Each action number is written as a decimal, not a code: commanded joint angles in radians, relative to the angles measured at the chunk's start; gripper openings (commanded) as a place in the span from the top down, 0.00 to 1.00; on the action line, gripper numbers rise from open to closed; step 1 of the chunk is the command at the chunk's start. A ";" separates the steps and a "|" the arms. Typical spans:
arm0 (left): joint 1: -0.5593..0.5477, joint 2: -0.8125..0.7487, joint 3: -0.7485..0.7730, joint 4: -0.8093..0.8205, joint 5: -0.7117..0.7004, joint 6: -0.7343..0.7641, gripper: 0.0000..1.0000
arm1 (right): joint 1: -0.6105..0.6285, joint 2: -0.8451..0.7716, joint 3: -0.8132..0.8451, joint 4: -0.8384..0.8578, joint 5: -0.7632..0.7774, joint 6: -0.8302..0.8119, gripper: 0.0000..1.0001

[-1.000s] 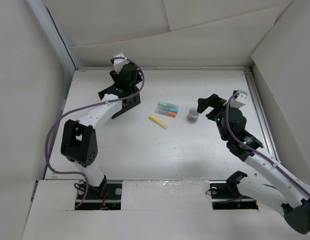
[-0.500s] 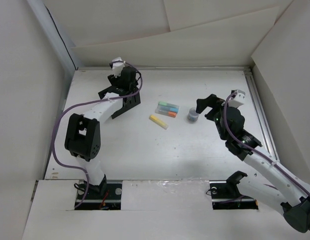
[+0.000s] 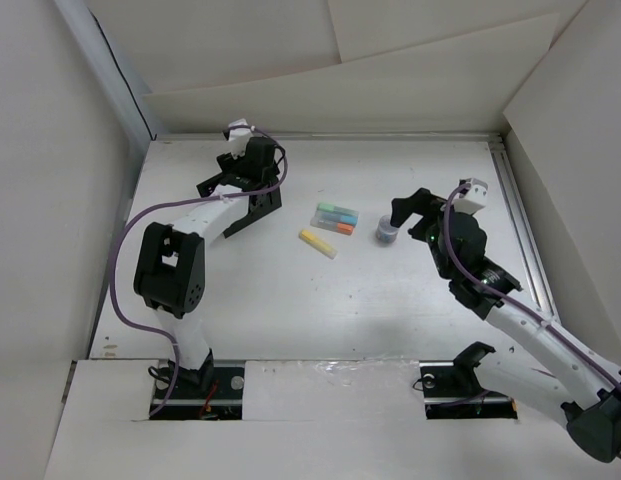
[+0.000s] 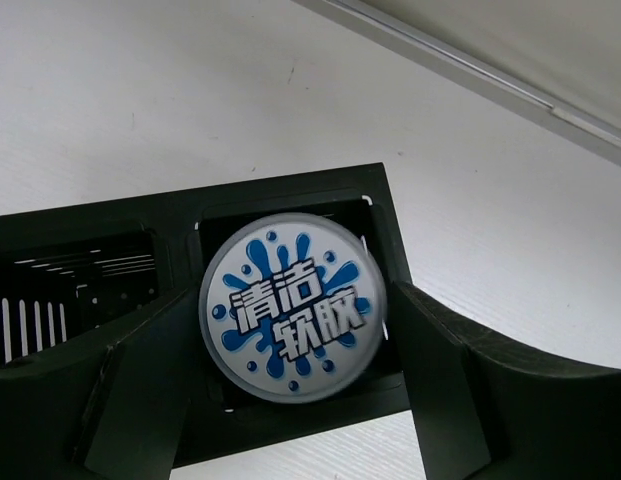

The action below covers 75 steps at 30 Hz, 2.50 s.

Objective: Sort the stationery into containers
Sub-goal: Place the stationery in the storage box, then place the stationery at the center of the board.

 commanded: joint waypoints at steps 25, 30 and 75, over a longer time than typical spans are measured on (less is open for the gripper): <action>-0.455 -0.003 -0.087 0.255 0.487 0.212 0.20 | 0.016 -0.112 0.022 -0.003 0.183 0.015 0.43; -0.506 0.110 0.023 0.220 0.514 0.235 0.08 | 0.025 -0.125 0.022 -0.003 0.183 0.015 0.07; -0.379 0.005 0.085 0.194 0.257 0.119 0.63 | 0.025 -0.205 -0.026 0.035 0.100 0.014 0.06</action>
